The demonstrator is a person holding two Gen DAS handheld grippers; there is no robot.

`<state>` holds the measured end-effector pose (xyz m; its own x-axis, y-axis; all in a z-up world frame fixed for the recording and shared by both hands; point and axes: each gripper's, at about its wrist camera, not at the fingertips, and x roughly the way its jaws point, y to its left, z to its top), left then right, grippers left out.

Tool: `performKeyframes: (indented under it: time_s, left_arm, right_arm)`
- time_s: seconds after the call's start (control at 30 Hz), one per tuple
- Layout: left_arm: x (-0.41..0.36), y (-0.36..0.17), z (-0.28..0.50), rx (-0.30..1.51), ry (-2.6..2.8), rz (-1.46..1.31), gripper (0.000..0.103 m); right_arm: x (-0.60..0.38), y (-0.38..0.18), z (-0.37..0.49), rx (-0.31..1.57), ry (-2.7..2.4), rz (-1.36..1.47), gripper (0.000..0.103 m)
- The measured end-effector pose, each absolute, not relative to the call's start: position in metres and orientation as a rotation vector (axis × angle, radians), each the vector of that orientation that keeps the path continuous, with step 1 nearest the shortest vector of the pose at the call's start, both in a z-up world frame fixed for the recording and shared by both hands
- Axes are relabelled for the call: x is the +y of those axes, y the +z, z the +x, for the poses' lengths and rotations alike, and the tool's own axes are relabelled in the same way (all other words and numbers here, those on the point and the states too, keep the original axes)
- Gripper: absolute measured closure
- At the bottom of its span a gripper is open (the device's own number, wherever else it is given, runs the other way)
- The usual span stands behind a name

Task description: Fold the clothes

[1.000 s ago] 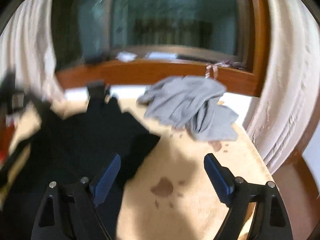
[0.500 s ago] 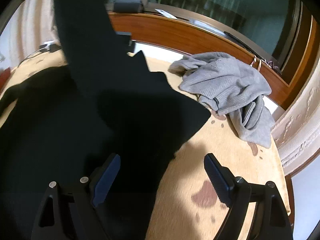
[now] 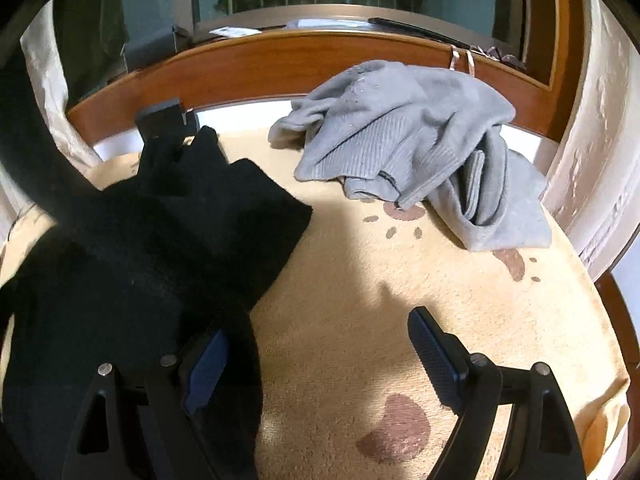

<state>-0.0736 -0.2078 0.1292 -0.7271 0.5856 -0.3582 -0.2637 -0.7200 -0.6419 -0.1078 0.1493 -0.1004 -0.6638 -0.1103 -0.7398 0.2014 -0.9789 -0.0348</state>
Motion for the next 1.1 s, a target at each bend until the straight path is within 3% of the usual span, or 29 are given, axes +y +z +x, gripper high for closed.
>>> performKeyframes:
  time_s: [0.33,0.57,0.63,0.7,0.73,0.97,1.1]
  left_arm:
    - [-0.194,0.14,-0.07,-0.741,2.408,-0.772,0.097]
    - [-0.181,0.147,-0.065,-0.712,2.395,-0.764,0.097]
    - [-0.178,0.148,-0.065,-0.714,2.384,-0.77,0.097]
    - [-0.176,0.149,-0.064,-0.711,2.378,-0.775,0.097]
    - [-0.175,0.15,-0.064,-0.708,2.379,-0.773,0.097]
    - [-0.177,0.157,-0.052,-0.694,2.409,-0.694,0.098]
    - [-0.174,0.143,-0.06,-0.705,2.373,-0.732,0.097]
  right_arm:
    - [0.085,-0.09,-0.072,0.554,-2.585,1.017,0.015]
    - [0.059,-0.074,-0.053,0.594,-2.53,0.816,0.016]
    - [0.054,-0.076,-0.059,0.604,-2.534,0.833,0.03]
    - [0.065,-0.078,-0.072,0.575,-2.593,0.886,0.076]
    - [0.071,-0.079,-0.078,0.56,-2.622,0.913,0.082]
    - [0.111,-0.086,-0.119,0.435,-2.823,1.097,0.085]
    - [0.163,-0.068,-0.114,0.233,-2.987,1.062,0.087]
